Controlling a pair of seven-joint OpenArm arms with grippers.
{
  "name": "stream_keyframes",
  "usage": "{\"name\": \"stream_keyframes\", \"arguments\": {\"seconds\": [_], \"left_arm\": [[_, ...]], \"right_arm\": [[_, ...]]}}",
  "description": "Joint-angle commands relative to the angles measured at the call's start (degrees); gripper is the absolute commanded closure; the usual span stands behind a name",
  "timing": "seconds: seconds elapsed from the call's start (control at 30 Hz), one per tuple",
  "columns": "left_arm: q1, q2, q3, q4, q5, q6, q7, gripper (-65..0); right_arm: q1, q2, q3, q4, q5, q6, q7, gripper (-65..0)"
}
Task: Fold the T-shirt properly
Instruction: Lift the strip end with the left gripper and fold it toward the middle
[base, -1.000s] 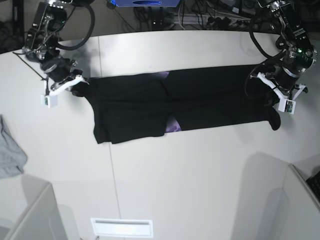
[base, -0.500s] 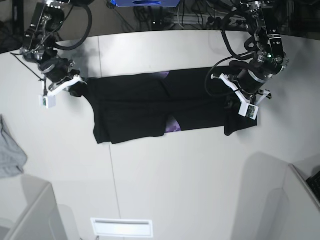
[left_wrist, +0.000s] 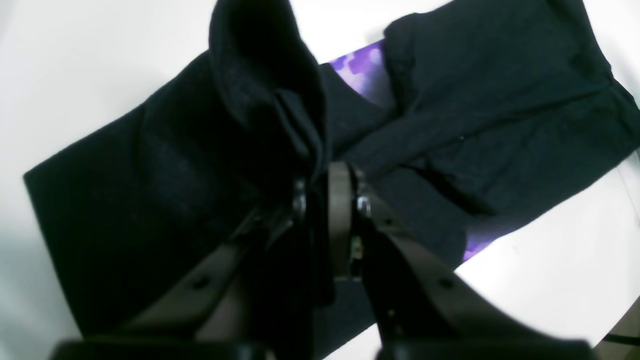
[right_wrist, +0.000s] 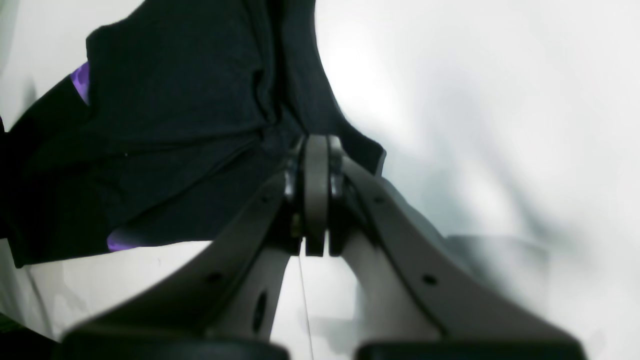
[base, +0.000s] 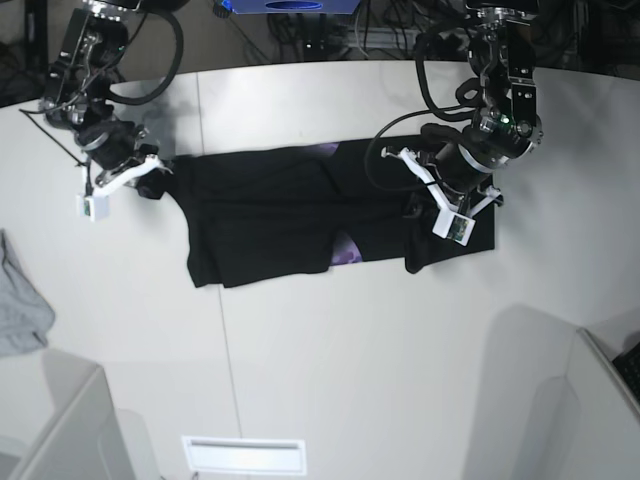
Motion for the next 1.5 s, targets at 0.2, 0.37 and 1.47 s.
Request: {"name": "stream_keyframes", "arguments": {"seconds": [0.2, 0.37, 1.47], "left_arm": [[-0.7, -0.2, 0.5, 0.9, -0.8, 0.3, -1.3, 0.0], [-0.7, -0.2, 0.5, 0.8, -0.8, 0.3, -1.3, 0.0], [-0.8, -0.4, 2.7, 0.8, -0.4, 0.3, -1.3, 0.0]], "right_arm": [[1.2, 0.6, 0.2, 0.3, 1.0, 0.3, 1.0, 0.0], [1.6, 0.6, 0.2, -1.4, 1.0, 0.3, 1.0, 0.0], [1.6, 0.6, 0.2, -1.4, 1.0, 0.3, 1.0, 0.0]]}}
